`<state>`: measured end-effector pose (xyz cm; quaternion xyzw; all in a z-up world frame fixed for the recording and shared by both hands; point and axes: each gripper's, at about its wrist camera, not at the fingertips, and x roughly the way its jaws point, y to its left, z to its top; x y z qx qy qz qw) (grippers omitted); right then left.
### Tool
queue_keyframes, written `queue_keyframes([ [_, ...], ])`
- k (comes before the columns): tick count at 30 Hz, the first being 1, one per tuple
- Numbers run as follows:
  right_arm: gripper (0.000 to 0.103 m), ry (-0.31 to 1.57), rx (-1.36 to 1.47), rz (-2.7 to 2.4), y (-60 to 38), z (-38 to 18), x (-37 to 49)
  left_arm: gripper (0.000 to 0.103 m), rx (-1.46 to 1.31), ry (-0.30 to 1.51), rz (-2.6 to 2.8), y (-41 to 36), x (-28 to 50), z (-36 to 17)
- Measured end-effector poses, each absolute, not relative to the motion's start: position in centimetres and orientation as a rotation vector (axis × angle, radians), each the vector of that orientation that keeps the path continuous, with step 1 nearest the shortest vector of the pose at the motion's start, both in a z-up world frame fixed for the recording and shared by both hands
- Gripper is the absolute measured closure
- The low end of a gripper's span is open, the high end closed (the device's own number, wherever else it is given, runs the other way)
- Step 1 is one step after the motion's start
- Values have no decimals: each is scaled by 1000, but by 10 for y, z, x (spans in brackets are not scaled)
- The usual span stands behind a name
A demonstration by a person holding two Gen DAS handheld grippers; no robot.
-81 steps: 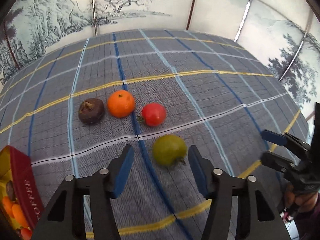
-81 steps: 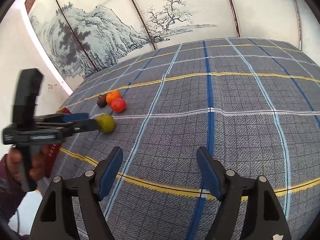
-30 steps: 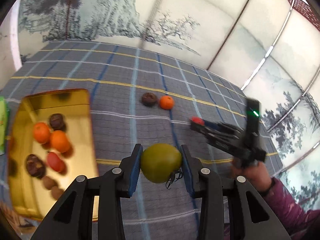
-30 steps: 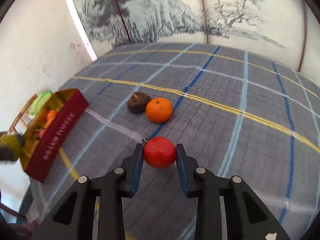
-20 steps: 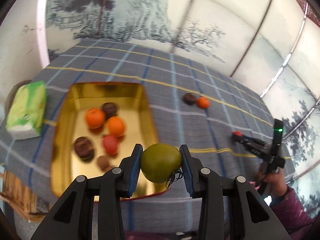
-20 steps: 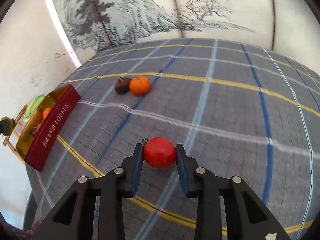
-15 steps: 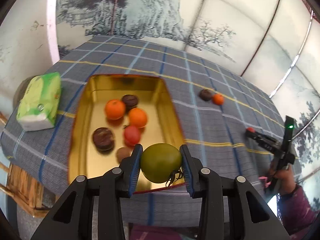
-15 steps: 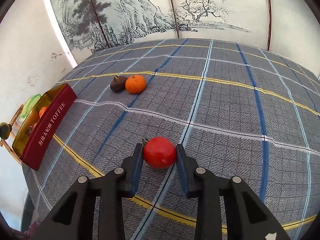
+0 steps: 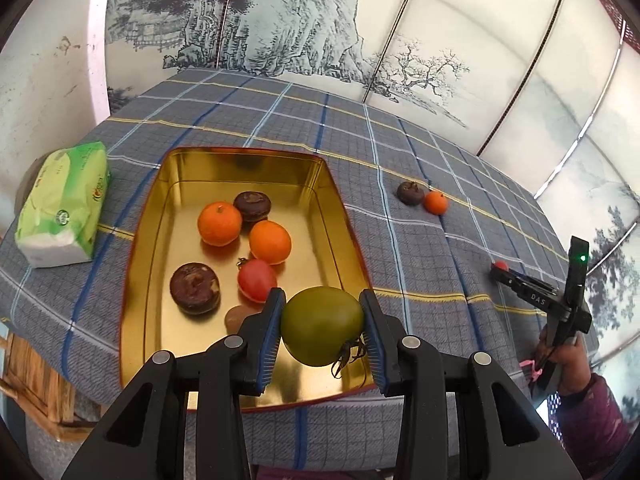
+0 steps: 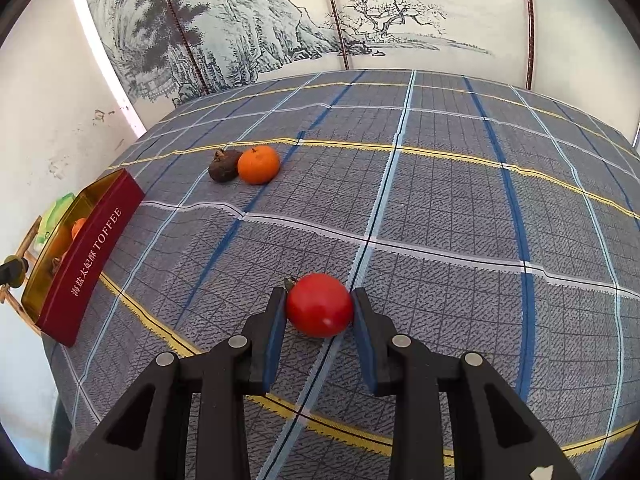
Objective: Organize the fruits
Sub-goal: 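Carry the green fruit over the gold tray with the left gripper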
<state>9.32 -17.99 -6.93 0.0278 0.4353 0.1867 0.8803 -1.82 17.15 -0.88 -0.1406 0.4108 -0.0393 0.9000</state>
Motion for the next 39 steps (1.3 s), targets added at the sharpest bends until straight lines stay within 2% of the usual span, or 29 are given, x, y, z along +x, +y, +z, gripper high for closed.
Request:
queue_keyframes([
  [18, 73, 909, 59, 389, -181, -70, 94, 64, -293, 916, -107, 162, 7, -40],
  [39, 73, 910, 60, 390, -181, -70, 95, 64, -312, 935, -102, 166, 12, -48],
])
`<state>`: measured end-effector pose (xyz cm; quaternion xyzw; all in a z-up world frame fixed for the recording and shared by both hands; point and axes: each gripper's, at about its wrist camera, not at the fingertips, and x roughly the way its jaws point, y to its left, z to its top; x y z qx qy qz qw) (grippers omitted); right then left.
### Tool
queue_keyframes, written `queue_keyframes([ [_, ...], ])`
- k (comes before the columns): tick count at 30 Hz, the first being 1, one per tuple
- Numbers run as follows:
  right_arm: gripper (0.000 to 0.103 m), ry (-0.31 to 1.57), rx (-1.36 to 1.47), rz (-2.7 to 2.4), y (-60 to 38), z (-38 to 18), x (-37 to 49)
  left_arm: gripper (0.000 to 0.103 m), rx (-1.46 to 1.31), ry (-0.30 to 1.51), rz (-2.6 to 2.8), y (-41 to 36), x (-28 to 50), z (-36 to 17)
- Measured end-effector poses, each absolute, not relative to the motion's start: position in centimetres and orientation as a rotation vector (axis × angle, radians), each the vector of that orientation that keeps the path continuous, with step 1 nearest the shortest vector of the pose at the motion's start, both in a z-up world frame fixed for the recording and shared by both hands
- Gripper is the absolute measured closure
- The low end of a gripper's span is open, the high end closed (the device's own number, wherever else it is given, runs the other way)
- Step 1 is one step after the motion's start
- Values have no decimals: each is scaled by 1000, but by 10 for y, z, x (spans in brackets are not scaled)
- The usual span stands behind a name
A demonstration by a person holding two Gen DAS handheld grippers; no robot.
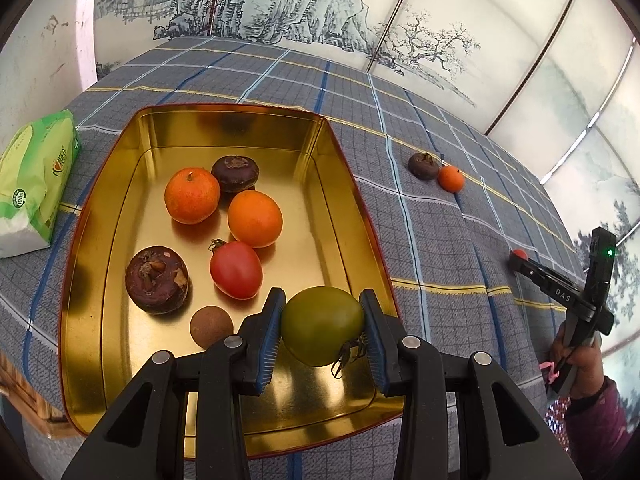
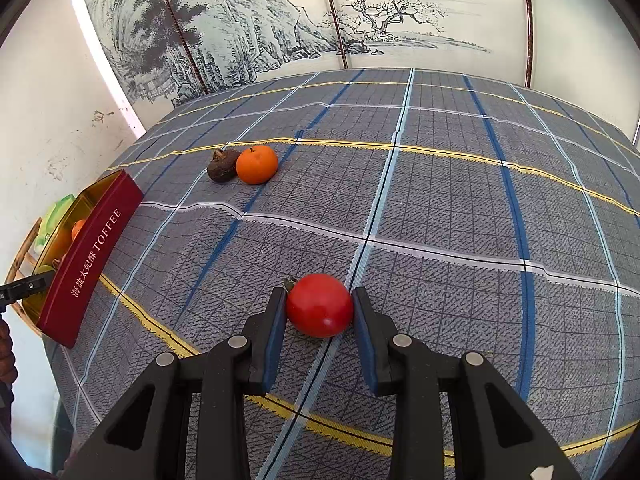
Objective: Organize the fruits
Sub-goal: 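Carry the green fruit over the gold tray with the left gripper, then release the green fruit into the tray with the left gripper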
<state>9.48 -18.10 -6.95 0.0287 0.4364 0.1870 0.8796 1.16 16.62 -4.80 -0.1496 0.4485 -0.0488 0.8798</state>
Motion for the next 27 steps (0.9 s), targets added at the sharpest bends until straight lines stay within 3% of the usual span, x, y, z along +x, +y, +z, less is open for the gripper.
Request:
queue_keyframes([
  [27, 73, 894, 69, 405, -179, -60, 85, 56, -185, 767, 109, 167, -40, -6],
])
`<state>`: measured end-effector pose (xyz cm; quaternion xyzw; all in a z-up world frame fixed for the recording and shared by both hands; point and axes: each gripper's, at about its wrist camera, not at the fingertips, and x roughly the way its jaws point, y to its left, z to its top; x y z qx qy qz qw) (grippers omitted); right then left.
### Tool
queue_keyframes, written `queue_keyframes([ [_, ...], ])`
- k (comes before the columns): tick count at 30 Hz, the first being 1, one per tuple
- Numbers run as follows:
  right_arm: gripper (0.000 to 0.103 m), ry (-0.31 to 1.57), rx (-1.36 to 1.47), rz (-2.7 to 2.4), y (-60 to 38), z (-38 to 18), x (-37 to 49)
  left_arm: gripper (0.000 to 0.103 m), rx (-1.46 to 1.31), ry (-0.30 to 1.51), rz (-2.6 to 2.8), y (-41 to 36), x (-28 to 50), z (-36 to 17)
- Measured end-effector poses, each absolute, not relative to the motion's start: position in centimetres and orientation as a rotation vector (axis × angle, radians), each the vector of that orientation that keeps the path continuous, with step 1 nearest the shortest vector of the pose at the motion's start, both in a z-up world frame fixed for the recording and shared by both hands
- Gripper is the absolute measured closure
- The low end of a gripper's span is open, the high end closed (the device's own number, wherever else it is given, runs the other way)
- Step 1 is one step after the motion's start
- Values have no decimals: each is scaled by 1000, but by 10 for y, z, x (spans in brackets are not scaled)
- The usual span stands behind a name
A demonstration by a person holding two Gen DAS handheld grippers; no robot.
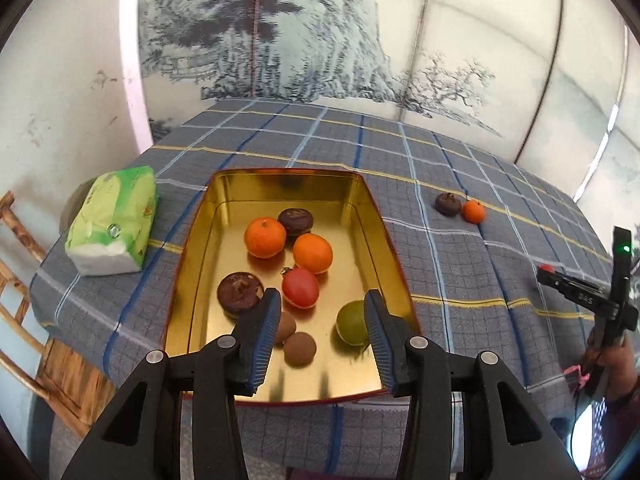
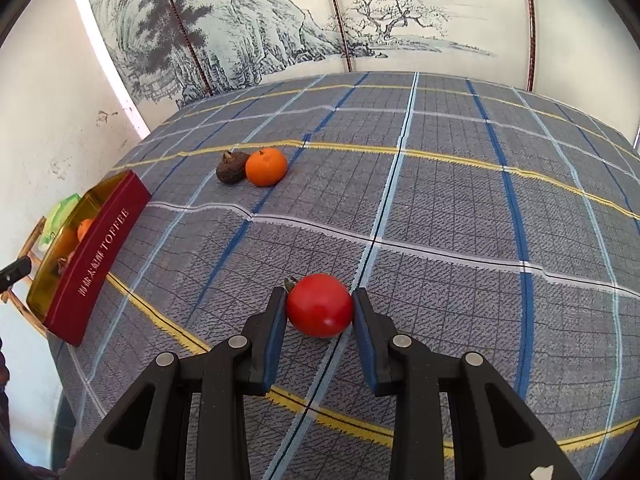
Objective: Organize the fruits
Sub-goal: 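Release the green fruit into the tray with the left gripper, then lower the red tomato into the tray and open the right gripper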
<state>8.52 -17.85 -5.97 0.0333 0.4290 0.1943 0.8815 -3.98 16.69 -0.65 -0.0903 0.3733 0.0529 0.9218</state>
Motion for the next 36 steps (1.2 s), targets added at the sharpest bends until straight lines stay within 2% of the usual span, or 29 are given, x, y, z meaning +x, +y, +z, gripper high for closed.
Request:
queue_keyframes([
  [2, 73, 884, 88, 423, -178, -52, 81, 47, -201, 766, 104, 167, -42, -6],
  [10, 73, 829, 60, 536, -141, -17, 61, 37, -206, 705, 166, 169, -54, 1],
  [21, 73, 771, -18, 762, -47, 29, 45, 36, -196, 738, 170, 179, -62, -1],
  [36, 73, 803, -120, 884, 53, 23, 60, 37, -214, 767, 175, 203, -68, -12],
])
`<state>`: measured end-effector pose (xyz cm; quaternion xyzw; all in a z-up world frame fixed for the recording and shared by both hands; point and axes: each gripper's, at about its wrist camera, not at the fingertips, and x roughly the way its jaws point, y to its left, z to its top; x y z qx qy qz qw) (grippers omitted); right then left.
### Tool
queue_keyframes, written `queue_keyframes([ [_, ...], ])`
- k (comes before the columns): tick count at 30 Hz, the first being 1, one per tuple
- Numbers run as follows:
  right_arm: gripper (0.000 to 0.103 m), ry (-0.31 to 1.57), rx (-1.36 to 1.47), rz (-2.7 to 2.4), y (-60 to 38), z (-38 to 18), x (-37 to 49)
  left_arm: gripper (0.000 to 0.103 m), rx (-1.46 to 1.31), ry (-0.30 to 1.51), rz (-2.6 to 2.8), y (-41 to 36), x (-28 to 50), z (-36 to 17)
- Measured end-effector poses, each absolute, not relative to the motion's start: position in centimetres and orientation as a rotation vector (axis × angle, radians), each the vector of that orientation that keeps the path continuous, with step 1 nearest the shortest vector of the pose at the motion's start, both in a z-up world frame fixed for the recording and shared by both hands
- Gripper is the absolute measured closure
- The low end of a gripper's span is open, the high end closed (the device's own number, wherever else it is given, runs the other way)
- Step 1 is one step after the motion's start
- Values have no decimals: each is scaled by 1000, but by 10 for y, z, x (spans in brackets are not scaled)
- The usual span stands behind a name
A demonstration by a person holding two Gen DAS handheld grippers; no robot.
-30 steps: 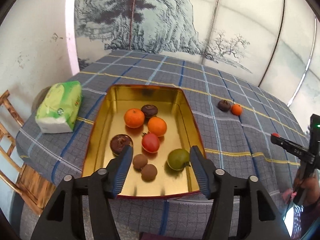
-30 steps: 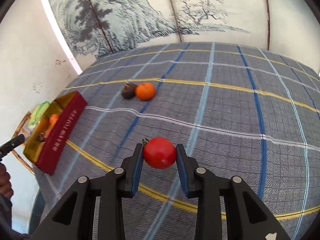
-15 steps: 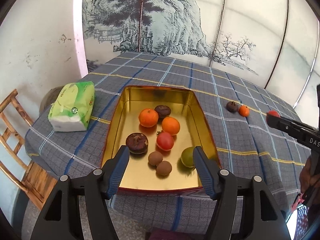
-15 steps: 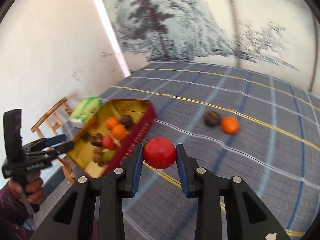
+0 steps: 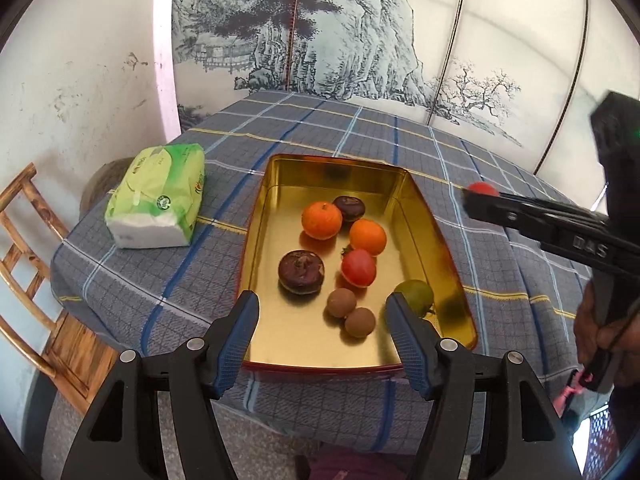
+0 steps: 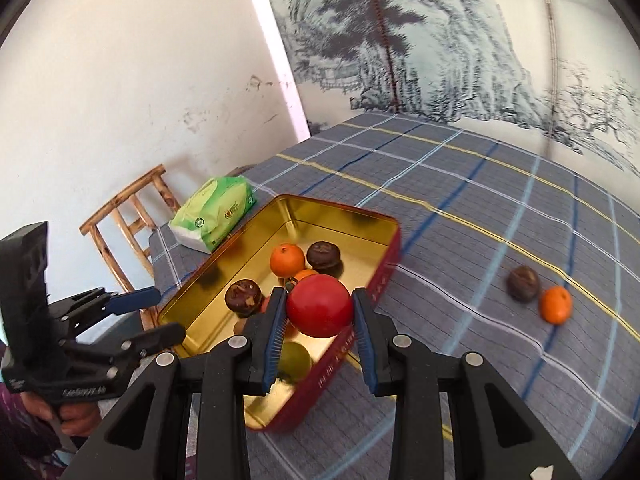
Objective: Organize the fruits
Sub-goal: 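Lower the red tomato into the tray and open the right gripper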
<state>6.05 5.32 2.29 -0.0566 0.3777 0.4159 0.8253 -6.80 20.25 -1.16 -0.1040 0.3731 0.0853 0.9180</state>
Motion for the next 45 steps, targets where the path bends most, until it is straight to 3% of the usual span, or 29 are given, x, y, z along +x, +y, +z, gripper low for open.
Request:
queue_keyframes([
  [18, 73, 871, -226, 844, 108, -19, 102, 36, -210, 775, 182, 219, -61, -22],
  [45, 72, 895, -279, 823, 131, -36, 111, 36, -181, 801, 230, 233, -56, -38],
])
